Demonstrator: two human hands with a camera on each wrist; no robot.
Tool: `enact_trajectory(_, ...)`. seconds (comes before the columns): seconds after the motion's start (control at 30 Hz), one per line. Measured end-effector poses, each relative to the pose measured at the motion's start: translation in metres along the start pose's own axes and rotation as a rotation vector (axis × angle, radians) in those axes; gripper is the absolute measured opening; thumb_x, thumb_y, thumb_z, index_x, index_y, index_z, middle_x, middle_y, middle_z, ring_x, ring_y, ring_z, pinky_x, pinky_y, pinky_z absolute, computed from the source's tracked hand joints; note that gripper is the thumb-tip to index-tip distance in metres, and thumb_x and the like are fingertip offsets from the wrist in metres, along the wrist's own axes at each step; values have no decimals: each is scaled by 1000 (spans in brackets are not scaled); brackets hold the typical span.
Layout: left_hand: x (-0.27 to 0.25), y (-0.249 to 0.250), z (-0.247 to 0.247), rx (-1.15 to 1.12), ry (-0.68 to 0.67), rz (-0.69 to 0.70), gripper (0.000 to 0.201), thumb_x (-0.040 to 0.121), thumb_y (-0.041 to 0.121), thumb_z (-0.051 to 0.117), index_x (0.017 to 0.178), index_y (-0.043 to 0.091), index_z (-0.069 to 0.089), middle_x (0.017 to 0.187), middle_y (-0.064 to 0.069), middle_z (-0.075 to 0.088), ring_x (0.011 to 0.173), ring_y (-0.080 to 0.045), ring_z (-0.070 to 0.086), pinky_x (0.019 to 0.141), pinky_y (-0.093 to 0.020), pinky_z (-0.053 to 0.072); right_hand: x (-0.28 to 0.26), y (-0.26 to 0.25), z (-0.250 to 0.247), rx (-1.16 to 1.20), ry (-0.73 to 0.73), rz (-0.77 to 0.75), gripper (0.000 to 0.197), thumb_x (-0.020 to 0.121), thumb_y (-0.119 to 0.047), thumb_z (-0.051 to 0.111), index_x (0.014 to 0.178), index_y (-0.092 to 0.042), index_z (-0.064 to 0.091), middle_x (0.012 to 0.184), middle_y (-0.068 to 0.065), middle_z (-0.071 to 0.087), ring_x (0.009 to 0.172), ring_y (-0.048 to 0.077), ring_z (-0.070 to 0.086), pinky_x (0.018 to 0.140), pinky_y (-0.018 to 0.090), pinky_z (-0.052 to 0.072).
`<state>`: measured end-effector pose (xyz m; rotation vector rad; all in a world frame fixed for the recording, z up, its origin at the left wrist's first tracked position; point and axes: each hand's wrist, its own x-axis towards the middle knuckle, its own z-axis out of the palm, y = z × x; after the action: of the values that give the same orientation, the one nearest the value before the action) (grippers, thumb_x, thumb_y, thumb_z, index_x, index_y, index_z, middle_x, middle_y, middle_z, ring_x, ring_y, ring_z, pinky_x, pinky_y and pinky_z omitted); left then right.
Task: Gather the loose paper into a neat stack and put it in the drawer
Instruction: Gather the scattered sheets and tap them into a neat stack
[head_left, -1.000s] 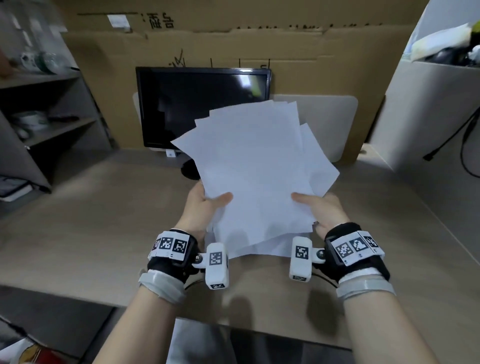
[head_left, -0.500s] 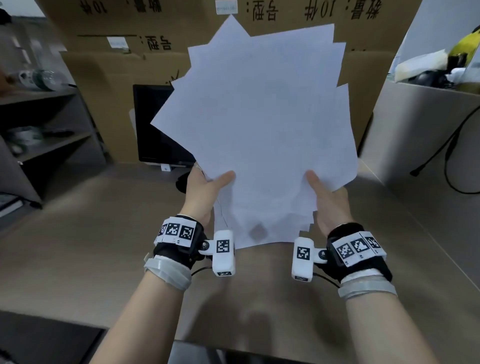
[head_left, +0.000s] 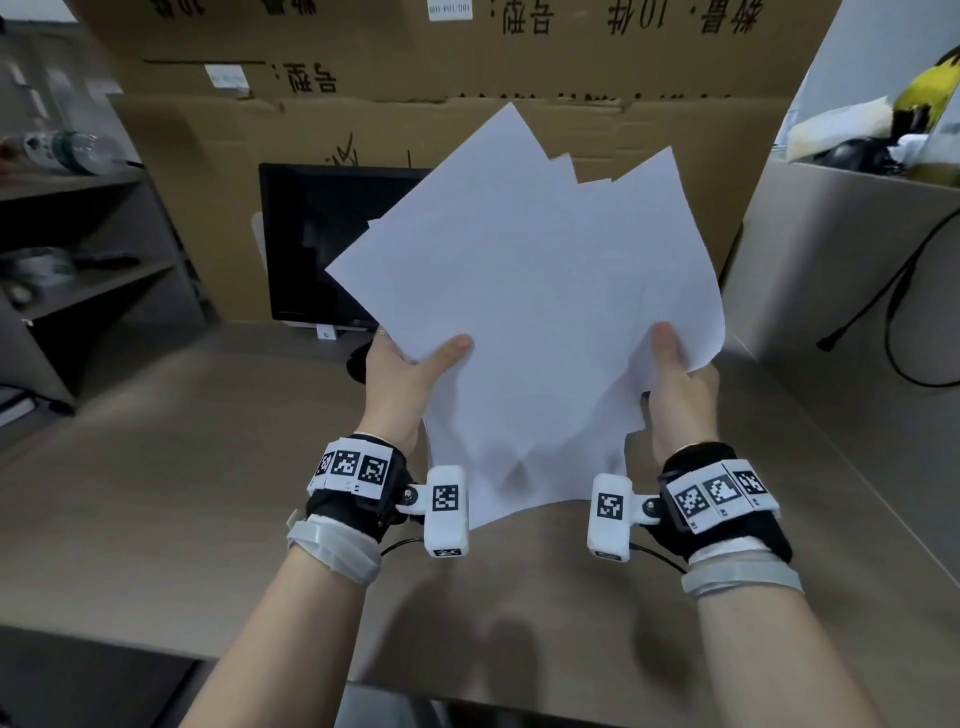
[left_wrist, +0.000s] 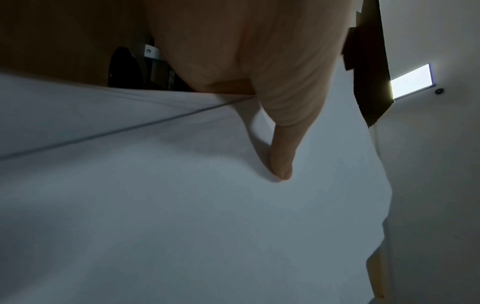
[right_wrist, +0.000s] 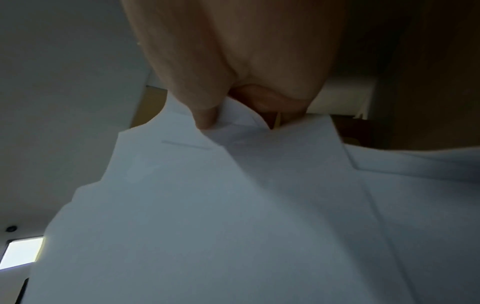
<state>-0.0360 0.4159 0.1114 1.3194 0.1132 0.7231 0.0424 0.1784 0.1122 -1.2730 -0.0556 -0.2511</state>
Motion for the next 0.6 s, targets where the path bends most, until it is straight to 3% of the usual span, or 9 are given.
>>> enact_trajectory(0.13,-1,1,4,5,-2,21,65,76,5,88,134,8,58,123,-4,73,113,-18,71,95,-32,58,4,-3,-1,-54,15,-64,35,99,-41,56,128,-22,62,121,-8,69,114,13,64,103,36,48)
enact_trajectory(0.27,-7,-4,5,11,-5,27,63,75,4,88,131,11,60,122,-3,73,113,-17,71,98,-37,57,7,4,-7,-164,24,-88,37,97,-49,53,126,-28,63,120,-10,69,113,15,64,105,43,48)
enact_trajectory(0.37,-11,-4,4,1,-8,30,59,75,4,88,128,13,62,120,-1,74,111,-16,71,93,-32,59,8,5,-15,-190,21,-90,37,96,-50,54,125,-28,64,117,-11,70,111,15,65,103,41,49)
enact_trajectory(0.47,-8,-3,2,-8,-5,3,55,75,5,88,125,13,64,116,1,76,107,-14,73,85,-26,60,6,-1,-20,-211,-22,-86,38,98,-46,55,127,-24,63,114,-12,70,108,11,65,95,31,50)
enact_trajectory(0.6,-7,-5,2,2,-43,-91,46,75,6,87,116,16,68,111,1,77,101,-15,75,83,-31,60,5,-12,-24,-288,-171,-70,34,98,-47,56,125,-28,62,114,-16,67,109,9,62,94,28,44)
